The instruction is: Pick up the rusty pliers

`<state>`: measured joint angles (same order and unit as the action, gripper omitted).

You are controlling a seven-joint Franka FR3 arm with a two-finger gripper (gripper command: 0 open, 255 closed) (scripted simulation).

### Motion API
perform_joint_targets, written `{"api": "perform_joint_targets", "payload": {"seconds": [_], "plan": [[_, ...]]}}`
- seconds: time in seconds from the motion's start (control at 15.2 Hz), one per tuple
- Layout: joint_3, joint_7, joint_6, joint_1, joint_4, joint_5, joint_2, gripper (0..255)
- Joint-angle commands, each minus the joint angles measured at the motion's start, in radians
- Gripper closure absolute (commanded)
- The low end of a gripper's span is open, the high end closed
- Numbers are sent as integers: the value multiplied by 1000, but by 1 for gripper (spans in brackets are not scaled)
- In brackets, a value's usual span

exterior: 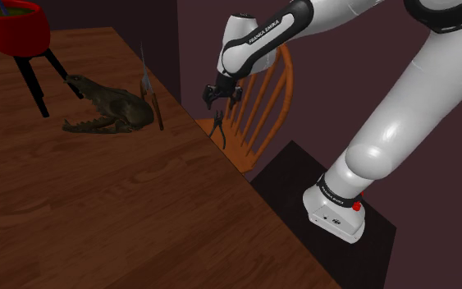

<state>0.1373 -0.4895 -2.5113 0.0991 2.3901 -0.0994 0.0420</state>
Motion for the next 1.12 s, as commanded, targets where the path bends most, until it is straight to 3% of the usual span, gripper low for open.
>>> {"api": "perform_joint_targets", "payload": {"seconds": [0.0,0.33,0.4,1.06], "plan": [[0,-1,-29,0,7,1,21,0],[0,0,-77,-1,15,3,61,0],[-1,1,-78,-1,17,3,61,255],[0,0,-64,-1,13,3,50,255]]}}
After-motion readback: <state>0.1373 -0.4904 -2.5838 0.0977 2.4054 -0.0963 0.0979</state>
